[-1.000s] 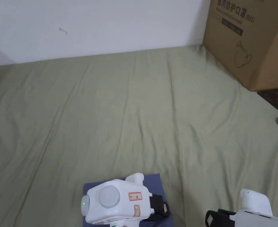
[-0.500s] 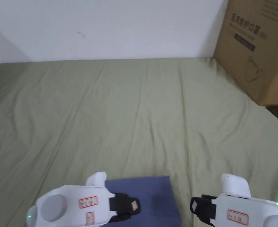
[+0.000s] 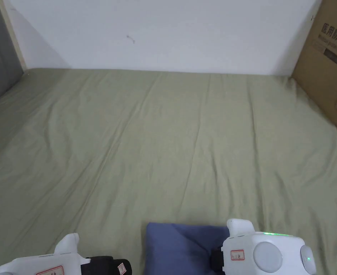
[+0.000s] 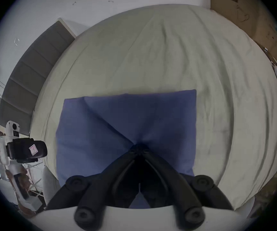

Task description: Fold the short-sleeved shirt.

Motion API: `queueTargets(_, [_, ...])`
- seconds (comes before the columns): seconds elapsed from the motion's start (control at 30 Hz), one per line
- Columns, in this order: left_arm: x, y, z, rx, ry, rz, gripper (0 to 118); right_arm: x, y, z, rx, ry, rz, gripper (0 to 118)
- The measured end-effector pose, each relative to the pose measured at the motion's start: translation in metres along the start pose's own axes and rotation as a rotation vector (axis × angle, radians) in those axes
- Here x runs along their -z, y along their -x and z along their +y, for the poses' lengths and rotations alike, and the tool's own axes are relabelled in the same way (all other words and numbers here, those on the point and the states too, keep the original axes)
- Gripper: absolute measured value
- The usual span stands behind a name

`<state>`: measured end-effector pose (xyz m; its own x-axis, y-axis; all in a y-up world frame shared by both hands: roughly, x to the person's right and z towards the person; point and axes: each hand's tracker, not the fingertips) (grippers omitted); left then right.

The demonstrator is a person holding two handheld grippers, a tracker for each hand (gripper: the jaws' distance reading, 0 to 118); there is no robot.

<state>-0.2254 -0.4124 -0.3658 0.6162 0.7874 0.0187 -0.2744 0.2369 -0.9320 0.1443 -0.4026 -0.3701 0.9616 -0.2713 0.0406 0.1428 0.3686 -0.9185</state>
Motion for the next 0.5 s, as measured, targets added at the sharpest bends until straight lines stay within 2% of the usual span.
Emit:
queueTargets(0.03, [0.004,0.001,0.001,-0.014,0.006,-0.014,9,-0.003,0.000,0.002,-0.002,0.001,0.000,0])
queueTargets(0.07, [0.009,0.003,0.003,-0.027,0.021,-0.046,23,-0.005,-0.001,0.002,-0.014,0.002,0.001,0])
queueTargets(0.1, [0.015,0.002,0.005,-0.035,0.030,-0.055,46,-0.004,-0.001,0.001,-0.021,0.005,0.001,0])
queueTargets(0.13, [0.022,0.003,0.006,-0.062,0.036,-0.077,82,-0.004,-0.002,0.000,-0.019,0.003,0.003,0])
queueTargets(0.17, [0.029,0.003,0.009,-0.079,0.050,-0.094,105,-0.004,-0.002,0.000,-0.008,0.001,0.005,0])
queueTargets(0.2, [0.036,0.003,0.011,-0.085,0.065,-0.109,118,-0.004,-0.003,-0.002,-0.002,-0.001,0.005,0])
queueTargets(0.27, [0.047,0.007,0.014,-0.095,0.051,-0.179,117,-0.004,-0.004,-0.003,0.007,-0.008,0.008,0])
queueTargets(0.33, [0.059,0.011,0.018,-0.131,0.074,-0.161,118,-0.005,-0.004,-0.004,0.011,-0.012,0.010,0])
queueTargets(0.5, [0.093,0.018,0.020,-0.153,0.138,-0.331,118,-0.005,-0.006,-0.005,0.014,-0.012,0.018,0])
